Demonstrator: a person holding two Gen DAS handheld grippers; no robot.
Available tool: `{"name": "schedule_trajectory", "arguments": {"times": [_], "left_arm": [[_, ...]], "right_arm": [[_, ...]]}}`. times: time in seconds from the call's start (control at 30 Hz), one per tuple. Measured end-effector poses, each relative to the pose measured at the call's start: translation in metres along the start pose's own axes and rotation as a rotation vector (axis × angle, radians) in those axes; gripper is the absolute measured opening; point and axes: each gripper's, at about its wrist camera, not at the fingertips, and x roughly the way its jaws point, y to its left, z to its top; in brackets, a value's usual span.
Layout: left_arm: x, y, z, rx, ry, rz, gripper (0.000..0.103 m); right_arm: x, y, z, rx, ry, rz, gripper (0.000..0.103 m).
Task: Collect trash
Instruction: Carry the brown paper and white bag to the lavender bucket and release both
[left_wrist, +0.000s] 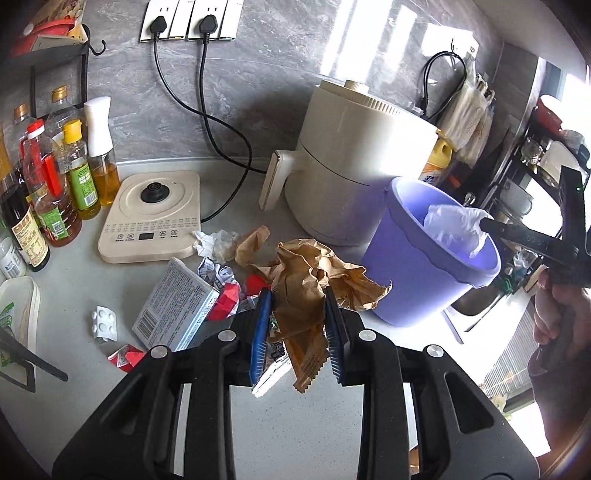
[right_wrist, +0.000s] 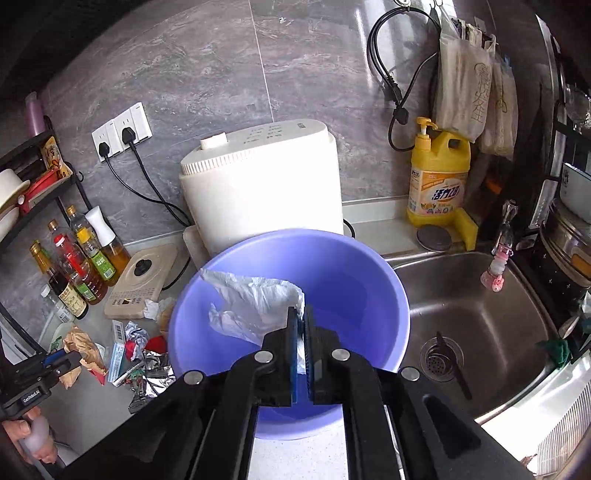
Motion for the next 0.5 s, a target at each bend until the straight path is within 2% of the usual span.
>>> {"name": "schedule_trajectory", "arguments": {"times": [0.03, 0.1, 0.13, 0.3, 0.5], "left_arm": [[0.002, -0.004, 0.002, 0.014, 0.003, -0.007, 0.028], [0.006, -0.012, 0.008, 0.036, 0.005, -0.018, 0.028], [0.007, -0.015, 0.011, 0.043, 0.004, -0.022, 0.028], [0.016, -0.034, 0.028, 0.081, -0.002, -0.056, 0.028], [0.033, -0.073, 0.051, 0.177, -0.006, -0.122, 0.028]], "right_arm": [[0.004, -0.006, -0.002, 0.019, 0.022, -0.003, 0.012], [-0.002, -0.018, -0.005, 0.064, -0.014, -0.016, 0.069], [-0.008, -0.023, -0.006, 0.08, -0.05, -0.033, 0.072], [-0.028, -0.044, -0.005, 0.128, -0.112, -0.076, 0.071], [-0.049, -0.069, -0.016, 0.18, -0.141, -0.126, 0.071]]}}
